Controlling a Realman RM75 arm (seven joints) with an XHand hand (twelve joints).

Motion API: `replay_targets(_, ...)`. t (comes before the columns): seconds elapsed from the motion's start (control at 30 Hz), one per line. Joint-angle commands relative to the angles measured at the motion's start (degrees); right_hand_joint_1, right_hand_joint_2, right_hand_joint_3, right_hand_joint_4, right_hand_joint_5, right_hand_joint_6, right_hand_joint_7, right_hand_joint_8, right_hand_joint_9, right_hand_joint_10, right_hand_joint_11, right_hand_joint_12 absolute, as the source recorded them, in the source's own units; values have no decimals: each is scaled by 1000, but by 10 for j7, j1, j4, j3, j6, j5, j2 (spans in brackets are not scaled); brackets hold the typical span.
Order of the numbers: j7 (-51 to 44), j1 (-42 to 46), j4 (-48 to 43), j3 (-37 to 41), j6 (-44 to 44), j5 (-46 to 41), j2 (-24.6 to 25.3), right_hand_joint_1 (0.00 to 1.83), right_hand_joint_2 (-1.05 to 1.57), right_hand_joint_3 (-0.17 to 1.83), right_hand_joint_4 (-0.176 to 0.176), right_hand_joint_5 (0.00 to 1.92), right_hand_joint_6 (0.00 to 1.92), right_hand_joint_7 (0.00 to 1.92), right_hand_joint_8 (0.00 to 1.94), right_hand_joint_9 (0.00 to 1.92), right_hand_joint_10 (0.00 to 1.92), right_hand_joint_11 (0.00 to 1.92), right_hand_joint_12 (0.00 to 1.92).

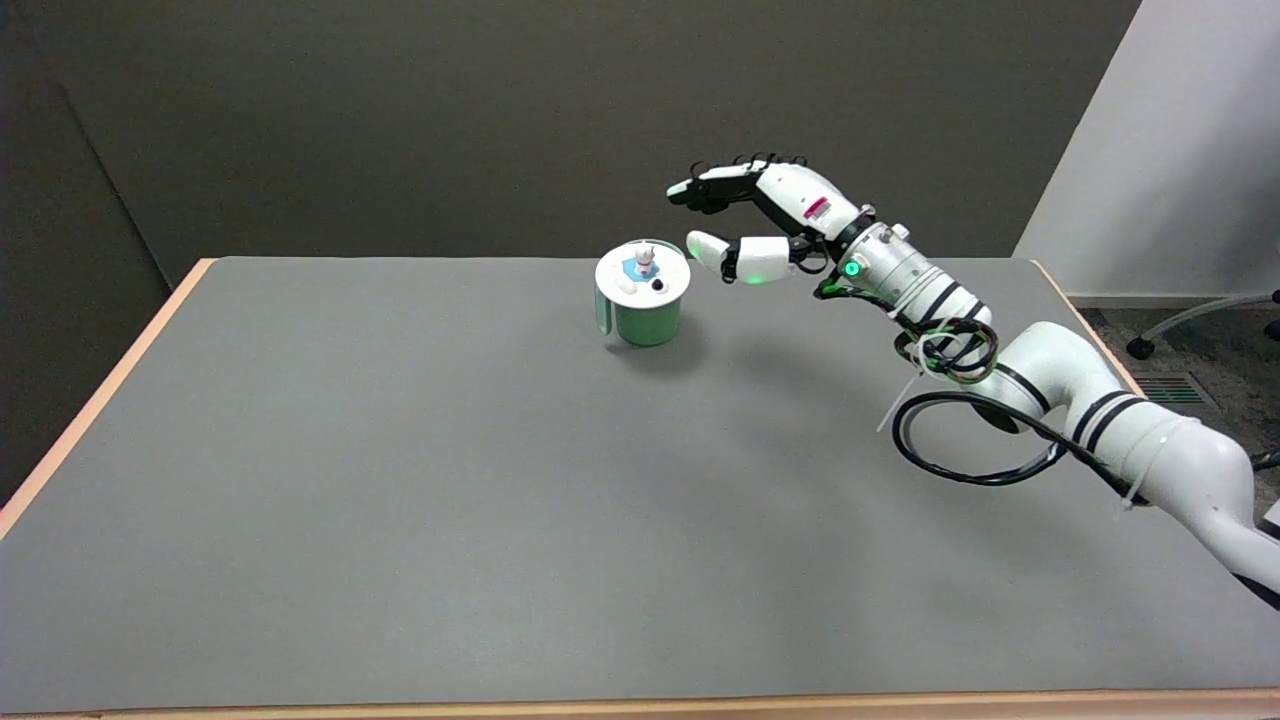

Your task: Place the white cup lid onto the cup.

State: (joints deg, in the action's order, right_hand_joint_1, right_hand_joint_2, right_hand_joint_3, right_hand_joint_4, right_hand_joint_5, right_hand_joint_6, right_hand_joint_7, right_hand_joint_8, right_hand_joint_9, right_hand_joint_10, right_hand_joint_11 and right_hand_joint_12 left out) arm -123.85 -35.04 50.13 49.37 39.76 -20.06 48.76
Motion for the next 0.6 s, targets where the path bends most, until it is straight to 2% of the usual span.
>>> replay_targets(0.03, -32, -40, -26, -47, -13, -1, 30, 513, 828, 732, 107, 655, 185, 744, 197, 731, 229, 384, 793)
replay_targets(0.4, -34, -55, -56, -47, -22, -3, 67, 527, 831, 732, 109, 649, 186, 745, 198, 717, 262, 263, 973)
replay_targets(0.6, -83, -64, -73, -47, -28, -6, 84, 508, 852, 715, 107, 634, 199, 740, 204, 699, 283, 242, 992)
